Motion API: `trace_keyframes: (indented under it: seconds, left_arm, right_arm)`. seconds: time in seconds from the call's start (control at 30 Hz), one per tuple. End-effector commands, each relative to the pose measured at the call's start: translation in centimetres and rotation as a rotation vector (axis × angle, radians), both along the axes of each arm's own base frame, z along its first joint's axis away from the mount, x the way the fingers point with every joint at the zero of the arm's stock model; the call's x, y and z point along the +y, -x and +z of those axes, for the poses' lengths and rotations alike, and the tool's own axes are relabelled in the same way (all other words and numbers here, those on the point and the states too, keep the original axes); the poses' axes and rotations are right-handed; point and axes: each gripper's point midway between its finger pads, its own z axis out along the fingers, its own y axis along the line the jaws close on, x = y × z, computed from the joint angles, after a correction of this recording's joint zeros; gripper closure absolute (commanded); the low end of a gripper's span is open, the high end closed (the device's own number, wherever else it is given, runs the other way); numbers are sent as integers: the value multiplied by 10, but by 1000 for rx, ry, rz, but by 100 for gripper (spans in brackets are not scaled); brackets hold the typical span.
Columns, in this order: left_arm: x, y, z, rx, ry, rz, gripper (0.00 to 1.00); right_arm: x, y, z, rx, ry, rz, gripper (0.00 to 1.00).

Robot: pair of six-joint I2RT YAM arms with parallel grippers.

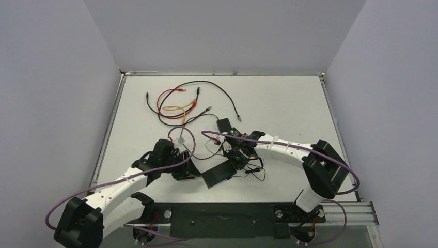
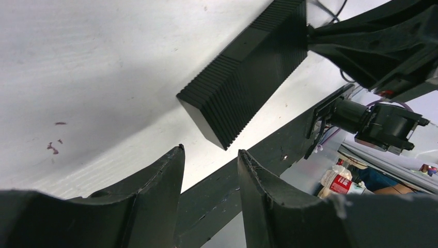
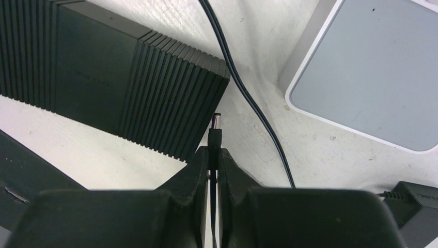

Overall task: Insert the plug into the switch port
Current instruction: Insert the power into the switch port.

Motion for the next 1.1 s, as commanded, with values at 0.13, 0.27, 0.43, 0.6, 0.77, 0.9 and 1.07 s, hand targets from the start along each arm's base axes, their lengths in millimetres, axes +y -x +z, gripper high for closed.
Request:
trace_keyframes:
  seconds: [0.13,0.27,0.43,0.6,0.77,0.9,1.07]
  left_arm:
    - [-10,5,-7,42,74,0,60]
    - [-16,5,-11,67,105,-8,60]
    - [-22,0,-15,83,122,-8,60]
    - [-20,-5,-23,93,88,8,60]
    - [-15,-14,-24,78,45,45,60]
    - [-9,-25,-20,60,31,85,60]
    - [0,-39,-14,34,29,128,60]
  right_arm:
    - [26,-3,1,-7,-84,-31,100]
    - [29,-3,0,-5,-92,-34,100]
    - [33,4,-3,7,-104,-23,100]
    - [39,14,-5,18,-120,-12,100]
    - [47,25,-6,26,-144,-7,100]
    - [54,37,-6,31,-157,1,100]
    - [69,57,-3,34,-183,38,100]
